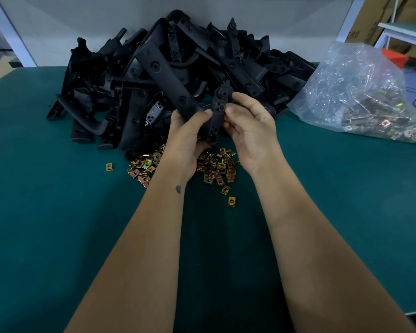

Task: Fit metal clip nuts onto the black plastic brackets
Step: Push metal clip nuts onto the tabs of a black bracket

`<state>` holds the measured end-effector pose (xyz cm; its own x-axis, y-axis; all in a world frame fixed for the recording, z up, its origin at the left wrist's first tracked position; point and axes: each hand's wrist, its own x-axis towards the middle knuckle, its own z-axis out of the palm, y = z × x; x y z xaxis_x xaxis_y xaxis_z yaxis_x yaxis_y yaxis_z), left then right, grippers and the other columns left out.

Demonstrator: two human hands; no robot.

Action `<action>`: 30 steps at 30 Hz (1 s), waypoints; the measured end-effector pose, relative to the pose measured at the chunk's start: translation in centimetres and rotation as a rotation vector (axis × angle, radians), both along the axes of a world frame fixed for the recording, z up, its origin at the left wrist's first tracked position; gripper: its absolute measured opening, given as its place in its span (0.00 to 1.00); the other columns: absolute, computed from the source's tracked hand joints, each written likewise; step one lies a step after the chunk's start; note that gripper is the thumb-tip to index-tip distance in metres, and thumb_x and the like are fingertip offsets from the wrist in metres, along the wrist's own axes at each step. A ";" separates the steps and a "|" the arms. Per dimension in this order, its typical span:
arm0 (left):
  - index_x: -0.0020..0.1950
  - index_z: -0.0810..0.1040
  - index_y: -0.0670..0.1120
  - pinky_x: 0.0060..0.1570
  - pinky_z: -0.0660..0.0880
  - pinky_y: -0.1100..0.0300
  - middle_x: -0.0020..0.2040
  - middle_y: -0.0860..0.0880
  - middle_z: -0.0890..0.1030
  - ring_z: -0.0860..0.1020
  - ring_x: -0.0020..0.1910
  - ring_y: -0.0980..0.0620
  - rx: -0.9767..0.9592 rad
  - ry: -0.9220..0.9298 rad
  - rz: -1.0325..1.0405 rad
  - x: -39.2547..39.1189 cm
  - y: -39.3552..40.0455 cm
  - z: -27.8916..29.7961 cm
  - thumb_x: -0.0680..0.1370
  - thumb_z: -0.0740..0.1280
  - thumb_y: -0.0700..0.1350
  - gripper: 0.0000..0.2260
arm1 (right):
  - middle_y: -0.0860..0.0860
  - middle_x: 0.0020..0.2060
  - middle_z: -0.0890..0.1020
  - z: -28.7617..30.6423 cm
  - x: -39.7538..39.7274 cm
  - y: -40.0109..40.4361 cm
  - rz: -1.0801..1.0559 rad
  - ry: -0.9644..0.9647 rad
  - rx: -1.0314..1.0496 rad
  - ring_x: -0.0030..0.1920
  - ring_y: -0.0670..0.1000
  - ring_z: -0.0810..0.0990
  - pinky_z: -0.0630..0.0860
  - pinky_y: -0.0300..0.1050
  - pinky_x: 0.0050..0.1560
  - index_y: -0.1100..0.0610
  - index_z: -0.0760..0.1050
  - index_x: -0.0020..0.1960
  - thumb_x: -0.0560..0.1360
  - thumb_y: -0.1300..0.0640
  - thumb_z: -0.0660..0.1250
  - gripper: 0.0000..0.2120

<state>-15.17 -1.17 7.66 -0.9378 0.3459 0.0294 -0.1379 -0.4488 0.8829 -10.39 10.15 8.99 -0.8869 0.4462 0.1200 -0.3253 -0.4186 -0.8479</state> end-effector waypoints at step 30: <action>0.71 0.64 0.48 0.66 0.74 0.46 0.65 0.48 0.78 0.77 0.65 0.50 -0.110 0.192 -0.088 -0.1 -0.4 -0.1 0.80 0.68 0.41 0.22 | 0.47 0.34 0.83 0.1 0.2 0.1 0.005 0.033 -0.006 0.39 0.43 0.82 0.77 0.35 0.45 0.59 0.77 0.52 0.75 0.71 0.66 0.10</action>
<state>-15.23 -1.57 7.54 -0.8849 0.4367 0.1617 0.0029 -0.3422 0.9396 -10.20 10.28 9.13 -0.8846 0.4427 0.1468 -0.3512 -0.4250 -0.8343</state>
